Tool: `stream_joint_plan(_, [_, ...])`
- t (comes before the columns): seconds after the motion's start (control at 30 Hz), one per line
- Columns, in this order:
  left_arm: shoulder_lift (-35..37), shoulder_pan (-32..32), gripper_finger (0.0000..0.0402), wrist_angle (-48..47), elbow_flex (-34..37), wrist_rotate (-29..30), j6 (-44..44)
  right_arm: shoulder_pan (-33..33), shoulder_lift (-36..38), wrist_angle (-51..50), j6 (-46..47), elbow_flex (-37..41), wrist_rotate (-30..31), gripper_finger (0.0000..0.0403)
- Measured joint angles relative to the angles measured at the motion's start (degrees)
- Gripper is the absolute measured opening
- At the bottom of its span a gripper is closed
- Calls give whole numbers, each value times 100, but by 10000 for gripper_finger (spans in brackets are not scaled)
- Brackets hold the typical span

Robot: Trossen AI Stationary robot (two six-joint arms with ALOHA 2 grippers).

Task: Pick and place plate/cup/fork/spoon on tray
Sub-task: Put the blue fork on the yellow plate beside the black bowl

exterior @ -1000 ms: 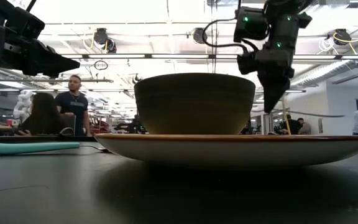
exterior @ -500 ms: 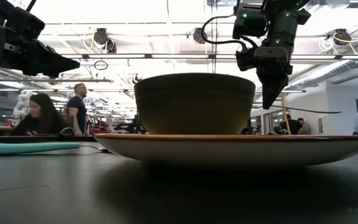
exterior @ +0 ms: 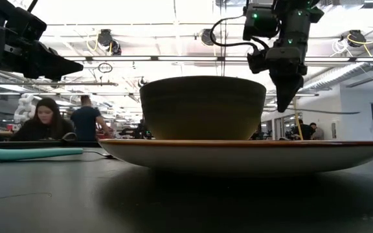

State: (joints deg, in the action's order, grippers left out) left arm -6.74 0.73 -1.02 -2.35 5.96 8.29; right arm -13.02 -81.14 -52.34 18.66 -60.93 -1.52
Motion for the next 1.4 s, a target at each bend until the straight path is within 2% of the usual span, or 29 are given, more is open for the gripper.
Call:
stream_joint_plan(0.17, [1,0,31,0,0,0,19,2,2,-219,7,-327,0,4])
stream_joint_plan(0.47, [0,0,31,0,0,0,17,65,2,-273,17,-349,0,4])
stream_joint_plan(0.83, [0,0,31,64,0,0,13,800,2,-190,609,-509,-11,4])
stream_joint_plan(1.03, [0,0,31,94,0,-1,14,1210,2,216,686,-688,-25,4])
stream_joint_plan(1.4, [0,0,31,127,0,-2,38,1261,2,301,1094,-688,-18,4])
